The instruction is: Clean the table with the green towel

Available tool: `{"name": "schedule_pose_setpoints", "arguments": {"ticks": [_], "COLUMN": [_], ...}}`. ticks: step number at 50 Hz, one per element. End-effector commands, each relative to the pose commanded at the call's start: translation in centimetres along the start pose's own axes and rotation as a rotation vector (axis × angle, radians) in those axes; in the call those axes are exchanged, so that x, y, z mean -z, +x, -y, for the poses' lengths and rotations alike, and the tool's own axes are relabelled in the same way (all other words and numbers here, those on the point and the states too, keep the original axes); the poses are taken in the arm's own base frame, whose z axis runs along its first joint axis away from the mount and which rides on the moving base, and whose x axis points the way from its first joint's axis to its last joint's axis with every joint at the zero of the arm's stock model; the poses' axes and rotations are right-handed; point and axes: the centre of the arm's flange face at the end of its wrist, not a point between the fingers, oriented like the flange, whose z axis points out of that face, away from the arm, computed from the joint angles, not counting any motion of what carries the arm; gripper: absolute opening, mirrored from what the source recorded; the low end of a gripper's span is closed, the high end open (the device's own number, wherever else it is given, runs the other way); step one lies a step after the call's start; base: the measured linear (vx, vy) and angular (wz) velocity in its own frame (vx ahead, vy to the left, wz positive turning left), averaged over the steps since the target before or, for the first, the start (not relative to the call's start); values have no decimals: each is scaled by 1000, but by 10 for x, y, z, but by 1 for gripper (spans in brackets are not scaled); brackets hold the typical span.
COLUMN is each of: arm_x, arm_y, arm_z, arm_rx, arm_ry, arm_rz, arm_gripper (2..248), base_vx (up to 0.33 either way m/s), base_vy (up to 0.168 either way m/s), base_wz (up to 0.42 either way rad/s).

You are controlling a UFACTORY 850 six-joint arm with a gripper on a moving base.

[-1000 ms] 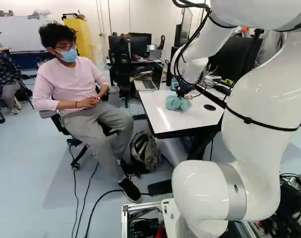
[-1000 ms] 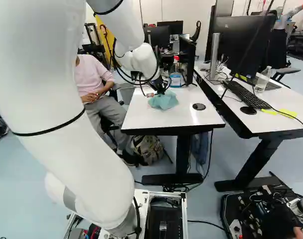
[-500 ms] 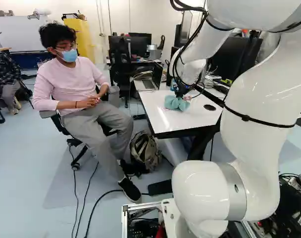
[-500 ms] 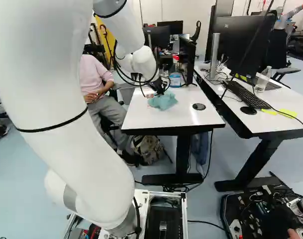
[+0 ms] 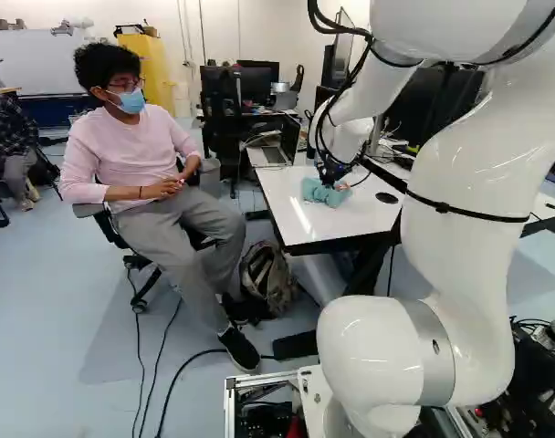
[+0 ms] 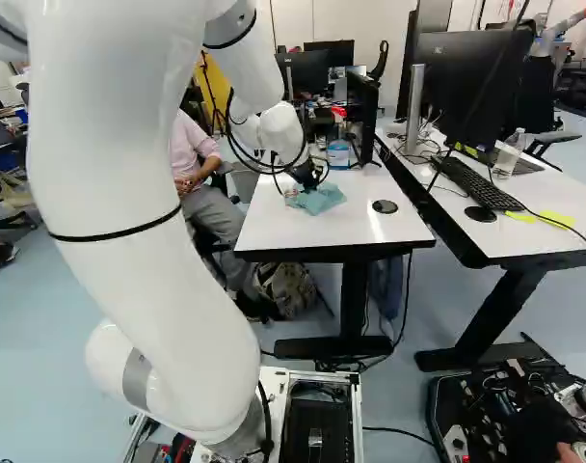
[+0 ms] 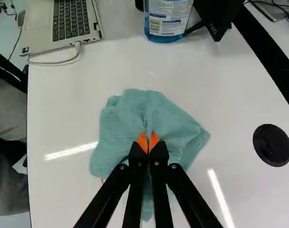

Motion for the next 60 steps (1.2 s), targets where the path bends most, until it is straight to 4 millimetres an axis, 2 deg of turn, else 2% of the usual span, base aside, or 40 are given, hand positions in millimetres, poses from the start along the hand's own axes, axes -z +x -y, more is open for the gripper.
{"name": "schedule_pose_setpoints", "arguments": {"ticks": [5, 60], "arm_x": [-6, -6], "arm_y": [-2, -7], "arm_z": [0, 0], "arm_rx": [0, 0], "arm_ry": [0, 0], "arm_rz": [11, 63], "arm_gripper": [24, 24], "base_vx": [0, 0], "base_vy": [0, 0], "base_wz": [0, 0]}}
